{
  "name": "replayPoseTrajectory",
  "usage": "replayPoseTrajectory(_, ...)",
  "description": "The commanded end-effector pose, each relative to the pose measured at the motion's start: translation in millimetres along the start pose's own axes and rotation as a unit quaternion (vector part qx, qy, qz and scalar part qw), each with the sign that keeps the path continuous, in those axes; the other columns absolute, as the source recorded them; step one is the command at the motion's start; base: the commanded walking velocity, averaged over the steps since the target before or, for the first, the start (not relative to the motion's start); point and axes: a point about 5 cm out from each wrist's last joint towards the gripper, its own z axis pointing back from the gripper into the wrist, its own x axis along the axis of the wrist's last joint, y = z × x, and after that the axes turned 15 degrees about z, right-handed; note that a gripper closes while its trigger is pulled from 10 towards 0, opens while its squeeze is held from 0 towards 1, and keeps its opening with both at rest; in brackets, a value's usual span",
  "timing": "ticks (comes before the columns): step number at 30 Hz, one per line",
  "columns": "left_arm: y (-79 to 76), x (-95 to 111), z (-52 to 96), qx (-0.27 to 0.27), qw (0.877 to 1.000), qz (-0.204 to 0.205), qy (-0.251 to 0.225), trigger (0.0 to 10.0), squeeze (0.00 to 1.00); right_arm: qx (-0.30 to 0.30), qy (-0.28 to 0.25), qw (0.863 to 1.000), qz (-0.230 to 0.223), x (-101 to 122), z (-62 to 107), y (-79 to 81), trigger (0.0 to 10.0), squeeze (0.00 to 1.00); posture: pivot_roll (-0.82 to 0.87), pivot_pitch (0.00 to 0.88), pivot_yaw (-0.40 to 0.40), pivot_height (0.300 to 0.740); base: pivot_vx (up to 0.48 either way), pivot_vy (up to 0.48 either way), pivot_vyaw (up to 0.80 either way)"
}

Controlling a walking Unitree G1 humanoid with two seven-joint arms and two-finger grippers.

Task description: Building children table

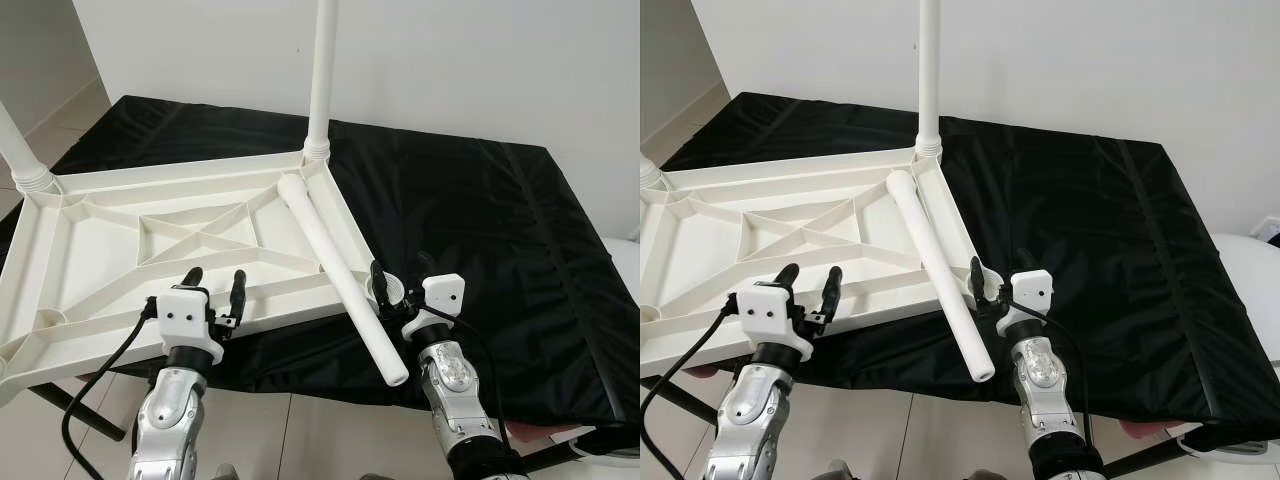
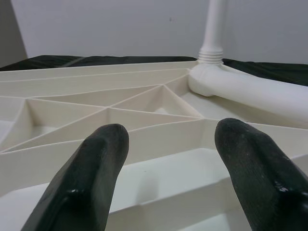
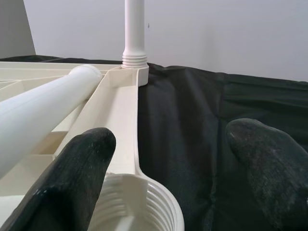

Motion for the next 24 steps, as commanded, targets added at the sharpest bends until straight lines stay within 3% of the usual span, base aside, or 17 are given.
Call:
replayPoseTrajectory(1,12.2,-12,9.4,0.040,0.999,0.010,0.035,10.0,0.00,0.009,0.003,1.000,0.004,-2,0.2,1.7,10.0,0.00,0.08,0.000,-0.064,0.740,0.000,0.000,0.00)
replayPoseTrajectory(14,33.1,1,13.7,0.081,0.996,0.027,0.020,10.0,0.00,0.027,-0.004,1.000,-0.001,1,-9.1,7.8,10.0,0.00,0.11,0.000,-0.076,0.740,0.000,0.000,0.00)
replayPoseTrajectory(24,43.4,13,-4.7,0.079,0.997,0.014,0.002,10.0,0.00,0.035,-0.013,0.999,0.001,4,-22.2,6.2,10.0,0.00,0.13,0.000,-0.079,0.740,0.000,0.000,0.00)
